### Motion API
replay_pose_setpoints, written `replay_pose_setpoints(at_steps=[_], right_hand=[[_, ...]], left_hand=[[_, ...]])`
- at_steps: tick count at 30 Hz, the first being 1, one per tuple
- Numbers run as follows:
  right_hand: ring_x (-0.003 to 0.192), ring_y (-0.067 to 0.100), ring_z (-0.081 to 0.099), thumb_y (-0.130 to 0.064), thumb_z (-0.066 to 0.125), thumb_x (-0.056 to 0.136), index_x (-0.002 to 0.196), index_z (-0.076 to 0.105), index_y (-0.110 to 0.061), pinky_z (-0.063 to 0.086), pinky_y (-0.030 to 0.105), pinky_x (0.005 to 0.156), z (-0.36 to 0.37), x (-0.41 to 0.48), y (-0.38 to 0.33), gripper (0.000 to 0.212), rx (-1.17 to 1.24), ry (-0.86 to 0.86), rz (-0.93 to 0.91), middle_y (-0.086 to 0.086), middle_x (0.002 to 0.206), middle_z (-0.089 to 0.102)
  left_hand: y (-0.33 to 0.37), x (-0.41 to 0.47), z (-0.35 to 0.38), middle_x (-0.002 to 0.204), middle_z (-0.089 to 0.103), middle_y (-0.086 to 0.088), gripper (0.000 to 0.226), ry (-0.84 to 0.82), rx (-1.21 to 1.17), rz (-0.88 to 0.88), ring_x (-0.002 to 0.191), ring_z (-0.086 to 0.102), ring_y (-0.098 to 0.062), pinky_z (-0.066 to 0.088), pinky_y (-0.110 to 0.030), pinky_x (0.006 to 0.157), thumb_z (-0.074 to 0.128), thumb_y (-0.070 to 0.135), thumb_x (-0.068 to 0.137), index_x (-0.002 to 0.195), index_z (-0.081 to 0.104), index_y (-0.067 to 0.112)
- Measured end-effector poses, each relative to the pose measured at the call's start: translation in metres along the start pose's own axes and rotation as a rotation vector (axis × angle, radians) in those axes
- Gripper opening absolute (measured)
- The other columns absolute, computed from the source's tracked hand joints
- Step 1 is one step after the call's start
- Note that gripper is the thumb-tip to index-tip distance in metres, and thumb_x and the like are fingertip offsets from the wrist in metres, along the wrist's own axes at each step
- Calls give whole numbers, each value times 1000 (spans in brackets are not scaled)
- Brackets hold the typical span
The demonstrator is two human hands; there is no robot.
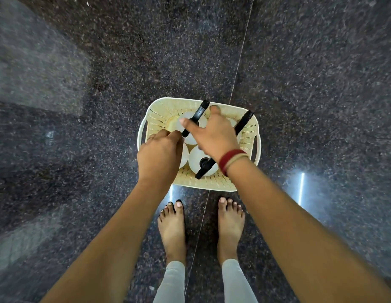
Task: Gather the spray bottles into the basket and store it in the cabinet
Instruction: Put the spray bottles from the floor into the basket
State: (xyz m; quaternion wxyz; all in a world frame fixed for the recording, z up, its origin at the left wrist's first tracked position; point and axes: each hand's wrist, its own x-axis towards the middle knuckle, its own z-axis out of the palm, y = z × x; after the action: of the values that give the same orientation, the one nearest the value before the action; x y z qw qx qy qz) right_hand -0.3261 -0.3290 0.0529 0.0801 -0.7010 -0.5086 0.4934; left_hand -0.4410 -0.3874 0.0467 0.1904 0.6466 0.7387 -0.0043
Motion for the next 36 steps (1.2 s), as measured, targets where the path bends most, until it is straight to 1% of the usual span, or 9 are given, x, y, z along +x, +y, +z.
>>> replay_pose_setpoints(at_steps=[3, 6, 10, 12, 14, 19, 22, 27, 36], right_hand=[[73, 30, 70, -35, 66, 84, 97, 44, -16, 60, 41, 64, 17, 13, -4, 32, 367, -75, 256, 15, 102, 67], [79, 31, 70, -24, 69, 84, 87, 50, -17, 60, 43, 72, 25, 21, 1, 20, 530, -58, 281, 17, 104, 65], [67, 21, 64, 0, 69, 81, 94, 52, -7, 59, 25, 58, 24, 20, 4, 23, 814, -58, 320, 12, 91, 59], [64, 20, 62, 12, 66, 79, 100, 48, -5, 57, 21, 54, 19, 22, 3, 32, 989, -19, 347, 11, 85, 58], [61, 18, 61, 12, 67, 78, 102, 48, -7, 57, 21, 55, 17, 26, 3, 36, 953, -4, 332, 9, 83, 59], [65, 18, 64, 12, 63, 79, 108, 47, -11, 60, 32, 67, 35, 19, 4, 40, 687, -51, 282, 5, 85, 57], [58, 13, 63, 12, 60, 80, 102, 46, -19, 59, 29, 62, 46, 13, 6, 40, 644, -33, 235, 1, 73, 56], [67, 21, 66, 7, 62, 76, 85, 45, -31, 59, 44, 74, 49, 15, 5, 42, 550, 19, 178, -2, 64, 58], [80, 19, 62, -4, 72, 76, 105, 48, -24, 54, 47, 87, 49, 13, 11, 42, 520, -14, 175, -4, 73, 59]], left_hand=[[-1, 4, 2, 82, 61, -9, 17, -16, -59, -34, 70, 60, -33, 33, -28, 52, 54, 23, 92, 92, 66, 12], [-4, 6, 4, 86, 61, -8, 14, -37, -133, -84, 72, 60, -32, 31, -27, 52, 52, 22, 92, 97, 62, 13], [-8, -2, 5, 104, 67, -10, 37, -44, -219, -132, 87, 64, -33, 42, -32, 61, 61, 25, 89, 123, 54, 14], [-12, -9, 5, 96, 69, -11, 33, -61, -232, -164, 81, 65, -34, 43, -32, 60, 61, 24, 88, 119, 58, 15], [-17, -16, 3, 87, 69, -11, 25, -92, -232, -147, 73, 63, -34, 43, -32, 56, 59, 22, 89, 112, 61, 14], [-25, -25, 3, 92, 66, -12, 21, -143, -131, -107, 72, 62, -37, 46, -37, 58, 52, 25, 94, 109, 59, 12], [-31, -34, 5, 92, 66, -14, 20, -192, -113, -107, 73, 63, -37, 42, -36, 56, 47, 22, 97, 114, 52, 12], [-37, -42, 6, 91, 64, -18, 20, -203, -129, -107, 72, 62, -39, 37, -36, 53, 43, 19, 98, 117, 45, 12], [-39, -41, 10, 84, 61, -8, 23, -204, -24, -91, 68, 62, -35, 34, -32, 50, 41, 31, 98, 117, 43, 18]])
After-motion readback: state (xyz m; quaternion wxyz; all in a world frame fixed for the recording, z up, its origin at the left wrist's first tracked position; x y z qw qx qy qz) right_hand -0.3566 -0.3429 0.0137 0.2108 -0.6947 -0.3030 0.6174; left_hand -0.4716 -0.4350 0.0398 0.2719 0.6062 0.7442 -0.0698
